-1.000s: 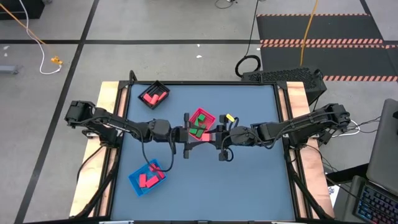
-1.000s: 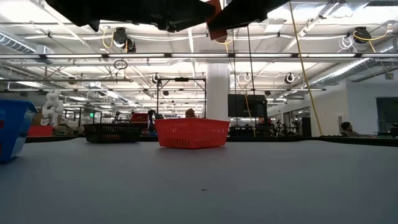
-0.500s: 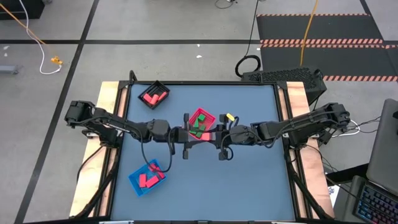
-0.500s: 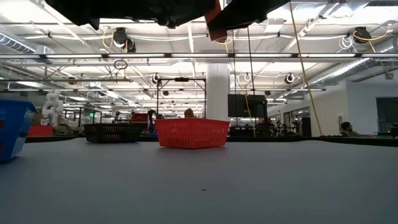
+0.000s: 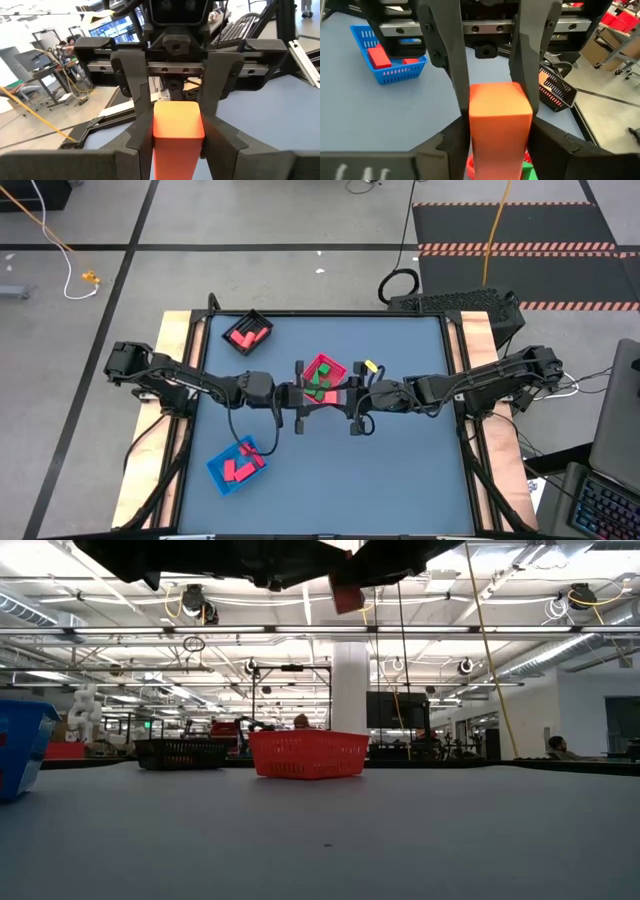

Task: Sort & place blocks by color
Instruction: Put the orange block into the black bin

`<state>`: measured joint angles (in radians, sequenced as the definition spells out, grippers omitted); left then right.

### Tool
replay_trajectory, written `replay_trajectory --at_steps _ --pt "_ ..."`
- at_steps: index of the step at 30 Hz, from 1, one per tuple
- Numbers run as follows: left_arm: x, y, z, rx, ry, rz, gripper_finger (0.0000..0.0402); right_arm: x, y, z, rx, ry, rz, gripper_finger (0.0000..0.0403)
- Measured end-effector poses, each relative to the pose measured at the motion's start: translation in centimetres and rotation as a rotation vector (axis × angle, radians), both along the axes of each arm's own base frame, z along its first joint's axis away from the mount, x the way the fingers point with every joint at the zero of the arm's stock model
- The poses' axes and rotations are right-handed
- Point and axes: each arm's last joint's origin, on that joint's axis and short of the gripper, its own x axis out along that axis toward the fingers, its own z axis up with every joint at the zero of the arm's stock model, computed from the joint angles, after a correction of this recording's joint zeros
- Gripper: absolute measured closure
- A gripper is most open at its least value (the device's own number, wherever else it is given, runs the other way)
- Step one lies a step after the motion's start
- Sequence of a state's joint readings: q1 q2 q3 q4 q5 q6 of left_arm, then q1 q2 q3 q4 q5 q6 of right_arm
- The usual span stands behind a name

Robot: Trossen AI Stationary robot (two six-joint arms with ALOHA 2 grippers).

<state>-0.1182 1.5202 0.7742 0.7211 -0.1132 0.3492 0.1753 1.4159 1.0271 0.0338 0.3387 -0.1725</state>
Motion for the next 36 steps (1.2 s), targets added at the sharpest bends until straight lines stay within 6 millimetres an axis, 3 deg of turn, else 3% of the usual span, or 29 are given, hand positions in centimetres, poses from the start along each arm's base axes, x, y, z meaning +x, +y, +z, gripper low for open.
replay_trajectory --at_steps 8,21,26,36 --pt "-0.1 0.2 -0.2 -0.003 0.025 0.062 0.0269 -0.2 0.0 -0.3 -0.004 0.035 -0.002 0.0191" --pt "-2.5 2.7 0.8 0.001 0.180 0.435 0.0269 -0.4 -0.3 -0.6 -0.059 0.074 -0.095 0.0181" --pt "-4.0 5.6 1.1 -0.072 0.238 0.643 0.0269 -0.4 -0.3 -0.6 -0.059 0.073 -0.095 0.0181" --pt "-8.1 13.9 -0.4 -0.265 0.400 1.062 0.0269 -0.4 -0.4 -0.6 -0.058 0.072 -0.097 0.0181"
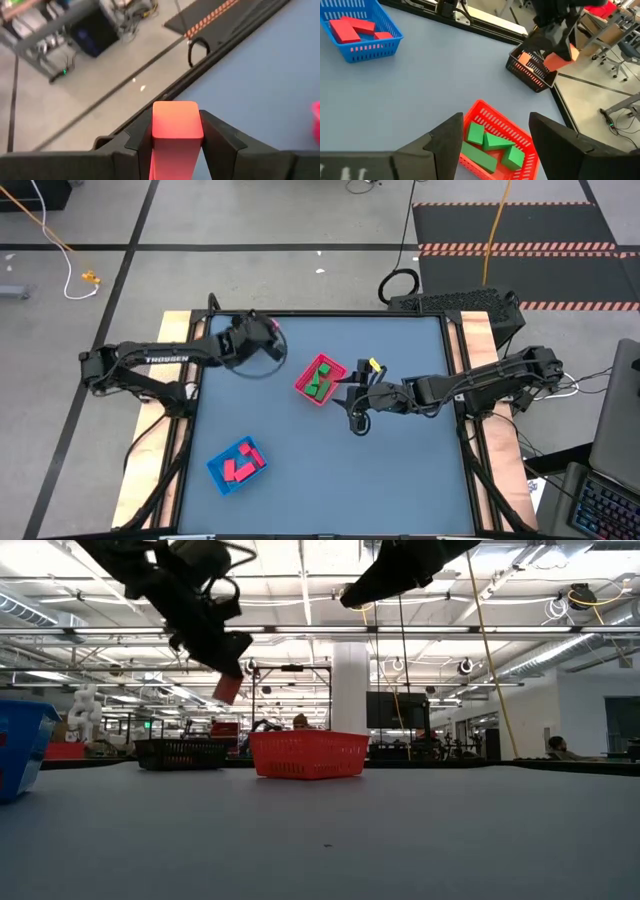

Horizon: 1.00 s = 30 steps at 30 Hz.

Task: Sort & place blocks by color
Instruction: Put the orange block into the black bin, then return to Home Position

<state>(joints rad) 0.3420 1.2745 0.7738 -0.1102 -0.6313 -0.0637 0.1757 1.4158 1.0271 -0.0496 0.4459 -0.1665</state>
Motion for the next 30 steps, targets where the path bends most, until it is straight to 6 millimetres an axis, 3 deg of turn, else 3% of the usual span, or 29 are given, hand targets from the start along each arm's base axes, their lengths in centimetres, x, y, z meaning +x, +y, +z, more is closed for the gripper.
replay_trajectory --at_steps 9,16,25,30 --pt "-3.7 5.0 -1.0 -0.132 0.073 0.164 0.0269 0.0 0.0 0.0 -0.002 0.001 0.000 0.0181" --pt "-5.8 7.1 -1.4 -0.176 0.095 0.260 0.0264 0.0 0.0 0.0 -0.002 0.001 0.000 0.0181" --pt "-5.5 6.7 -1.4 -0.214 0.068 0.218 0.0120 0.0 0.0 0.0 -0.003 0.001 -0.002 0.0181" --pt "-4.9 6.2 -1.4 -0.214 0.052 0.192 0.0077 0.0 0.0 0.0 -0.003 0.001 -0.002 0.0181"
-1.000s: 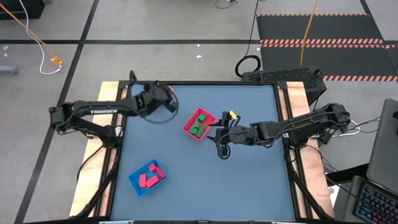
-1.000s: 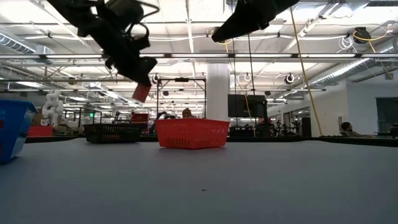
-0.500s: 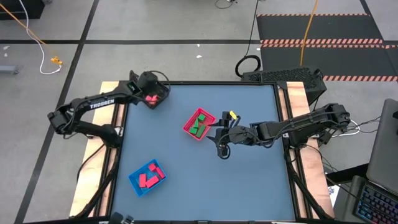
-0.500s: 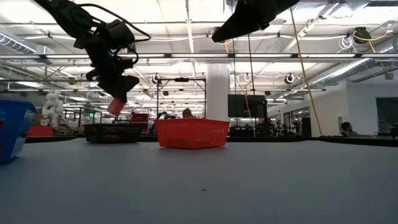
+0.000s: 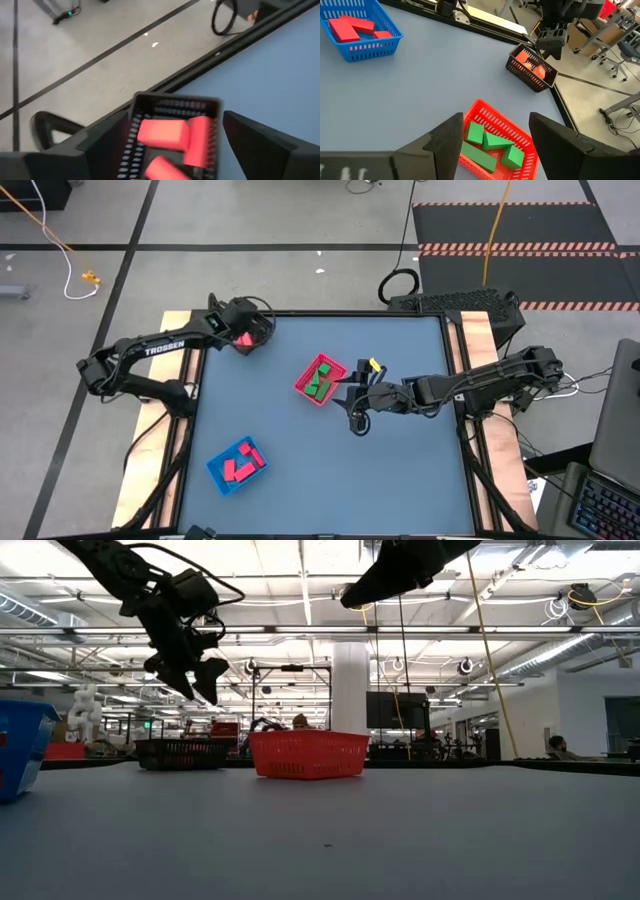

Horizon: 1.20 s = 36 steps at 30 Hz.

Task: Sort & place blocks by color
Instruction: Return to Home Position

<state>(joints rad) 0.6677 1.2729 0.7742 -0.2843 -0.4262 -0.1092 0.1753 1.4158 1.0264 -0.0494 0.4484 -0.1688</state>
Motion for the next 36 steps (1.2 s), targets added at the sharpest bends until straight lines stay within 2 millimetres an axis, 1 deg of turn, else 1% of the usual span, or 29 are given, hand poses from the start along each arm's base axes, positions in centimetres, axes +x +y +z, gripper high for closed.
replay_trajectory --at_steps 4,9,14,20,25,27,31,33,36 --pt "1.2 -0.9 0.3 0.000 -0.072 -0.064 0.0073 0.0 0.0 0.0 0.000 0.001 -0.001 0.0181" --pt "3.5 -2.9 1.1 -0.006 -0.226 -0.235 0.0098 0.0 -0.4 -0.1 -0.002 0.012 -0.013 0.0181" --pt "5.8 -6.1 1.9 -0.011 -0.337 -0.438 0.0132 -0.2 -0.8 -0.4 0.021 0.042 -0.040 0.0181" --pt "7.3 -10.2 2.2 -0.053 -0.377 -0.670 0.0167 -0.2 -0.8 -0.5 0.109 0.015 -0.090 0.0186" --pt "7.4 -13.1 3.2 -0.107 -0.439 -0.846 0.0196 -1.0 -0.9 0.3 0.152 -0.001 -0.112 0.0203" --pt "6.9 -14.2 3.5 -0.123 -0.431 -0.885 0.0210 -1.5 -1.0 0.8 0.173 -0.013 -0.120 0.0209" --pt "5.7 -15.8 4.9 -0.112 -0.461 -0.949 0.0238 -2.8 -0.7 2.0 0.210 -0.045 -0.117 0.0219" --pt "5.1 -16.5 5.7 -0.101 -0.486 -0.981 0.0254 -3.7 -0.6 2.0 0.221 -0.052 -0.112 0.0224" --pt "4.0 -17.4 6.4 -0.089 -0.482 -1.024 0.0279 -5.3 -0.7 1.0 0.239 -0.044 -0.120 0.0235"
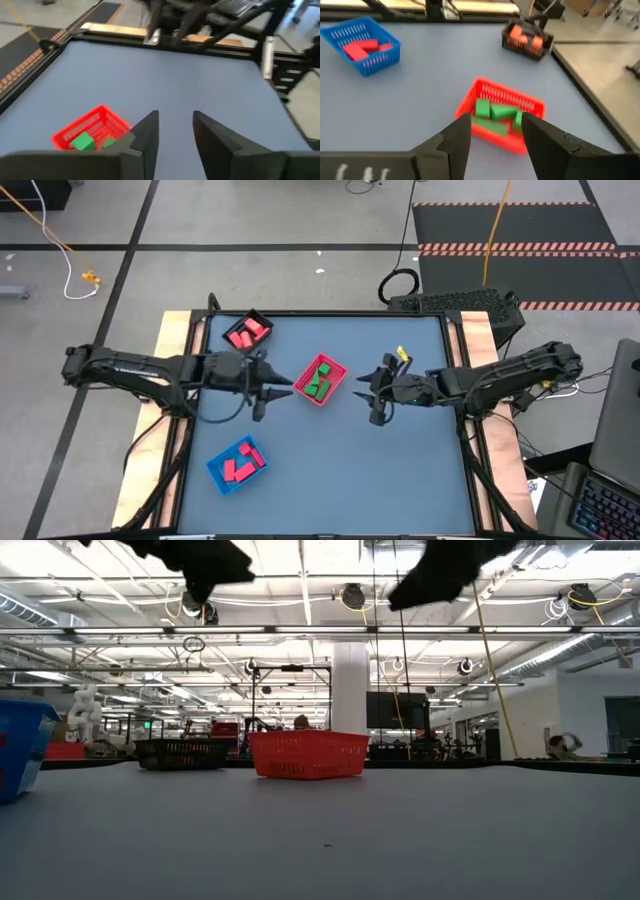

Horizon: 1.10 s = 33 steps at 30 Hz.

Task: Sort & place blocks by color
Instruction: Return to Home Position

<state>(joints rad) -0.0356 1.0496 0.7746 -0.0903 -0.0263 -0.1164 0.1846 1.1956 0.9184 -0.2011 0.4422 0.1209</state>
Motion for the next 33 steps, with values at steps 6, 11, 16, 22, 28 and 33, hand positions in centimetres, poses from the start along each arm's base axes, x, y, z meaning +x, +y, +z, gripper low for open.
replay_trajectory --at_steps 6,11,16,22,28,33 --pt "-1.8 -0.7 0.0 0.049 -0.032 -0.028 0.0327 -4.0 -0.7 -1.9 0.075 -0.034 -0.039 0.0269" --pt "-3.3 -0.2 -2.1 0.059 -0.081 -0.002 0.0370 -7.1 -1.2 -3.0 0.128 -0.092 0.005 0.0312" --pt "-5.0 0.2 -4.2 0.053 -0.138 0.000 0.0396 -9.3 -1.4 -4.2 0.142 -0.151 0.063 0.0366" --pt "-7.6 0.6 -6.1 0.022 -0.174 0.028 0.0393 -11.0 -1.7 -5.7 0.146 -0.175 0.064 0.0395" --pt "-9.7 0.6 -8.1 -0.023 -0.222 0.033 0.0392 -12.0 -1.9 -7.0 0.168 -0.189 0.056 0.0400" --pt "-10.8 0.4 -10.0 -0.029 -0.309 0.017 0.0392 -12.5 -2.0 -8.2 0.188 -0.186 0.050 0.0401"
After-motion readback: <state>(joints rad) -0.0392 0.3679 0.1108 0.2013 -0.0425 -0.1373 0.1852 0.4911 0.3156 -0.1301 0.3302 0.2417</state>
